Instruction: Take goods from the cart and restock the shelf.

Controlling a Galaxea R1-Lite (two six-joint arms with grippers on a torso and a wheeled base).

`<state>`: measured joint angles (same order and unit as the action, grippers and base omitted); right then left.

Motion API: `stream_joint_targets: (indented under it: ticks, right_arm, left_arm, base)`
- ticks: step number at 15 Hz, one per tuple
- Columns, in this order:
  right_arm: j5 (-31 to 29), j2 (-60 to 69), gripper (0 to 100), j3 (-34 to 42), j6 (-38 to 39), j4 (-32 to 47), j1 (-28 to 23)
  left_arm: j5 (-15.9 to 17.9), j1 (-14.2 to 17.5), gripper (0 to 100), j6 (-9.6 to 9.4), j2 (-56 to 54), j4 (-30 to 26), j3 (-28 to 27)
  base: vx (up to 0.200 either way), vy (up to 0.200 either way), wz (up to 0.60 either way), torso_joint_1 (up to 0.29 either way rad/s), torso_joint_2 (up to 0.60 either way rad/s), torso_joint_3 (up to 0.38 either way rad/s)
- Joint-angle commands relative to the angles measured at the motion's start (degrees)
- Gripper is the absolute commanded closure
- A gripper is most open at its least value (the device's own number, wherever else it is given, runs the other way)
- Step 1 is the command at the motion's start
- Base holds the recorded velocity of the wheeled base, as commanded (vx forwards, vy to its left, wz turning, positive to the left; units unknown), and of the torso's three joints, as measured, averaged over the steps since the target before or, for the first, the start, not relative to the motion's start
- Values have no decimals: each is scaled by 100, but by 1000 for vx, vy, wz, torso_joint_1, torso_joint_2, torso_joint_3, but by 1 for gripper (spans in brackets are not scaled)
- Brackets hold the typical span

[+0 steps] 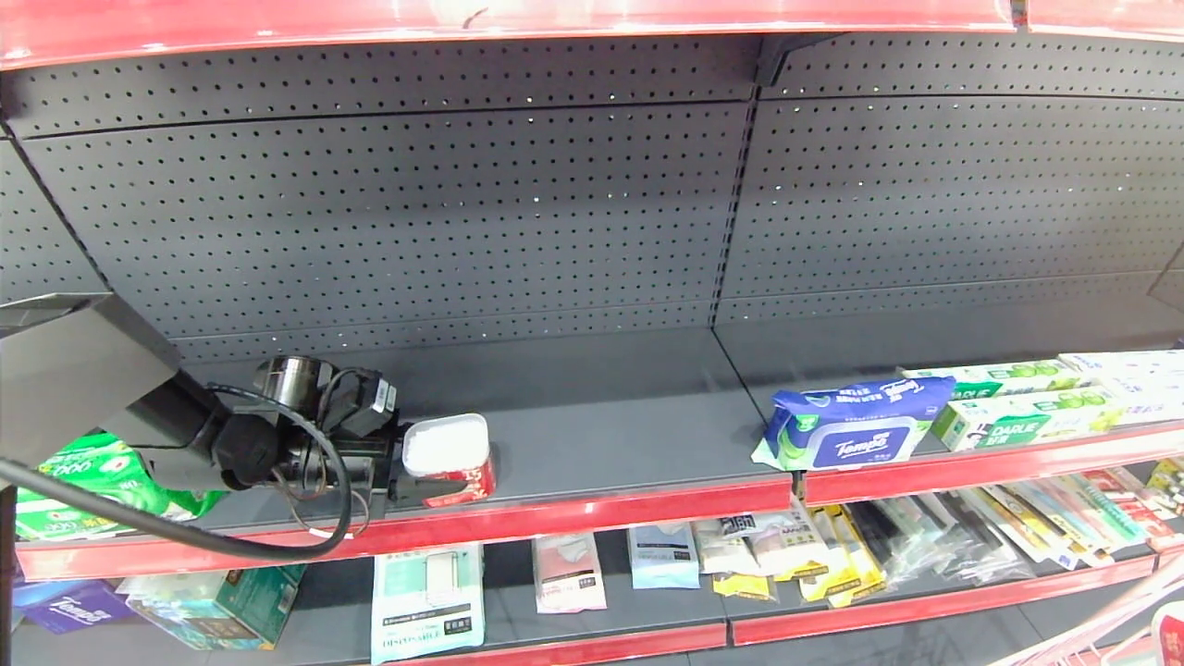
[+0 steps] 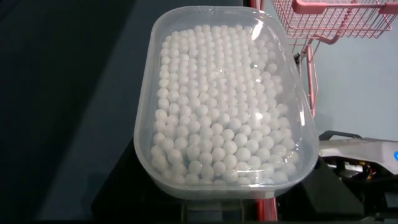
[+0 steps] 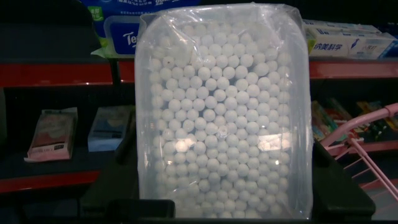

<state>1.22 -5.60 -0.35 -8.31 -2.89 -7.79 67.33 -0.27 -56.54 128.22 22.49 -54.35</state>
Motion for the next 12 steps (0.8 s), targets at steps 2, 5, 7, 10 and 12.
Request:
stream_joint_targets:
  ticks: [2,5,7,10,12]
  right_arm:
    - [1,-12,100,0,-4,-1,-3]
    - [1,-12,100,0,-4,-1,-3]
    - [1,-3,100,0,-4,-1,-3]
    - [1,-3,100,0,-4,-1,-3]
    - [1,-3,100,0,-4,-1,-3]
  left_arm:
    - [-9,0,100,11,19,1,3]
    - [-9,0,100,82,28,1,12]
    - [-18,0,100,91,28,1,12]
    - [-9,0,0,91,45,-8,-6]
    - [0,18,0,91,19,-8,-6]
  base:
    - [0,0,0,0,0,0]
    - [0,0,0,0,0,0]
    - [0,0,0,0,0,0]
    - [0,0,0,0,0,0]
    - [0,0,0,0,0,0]
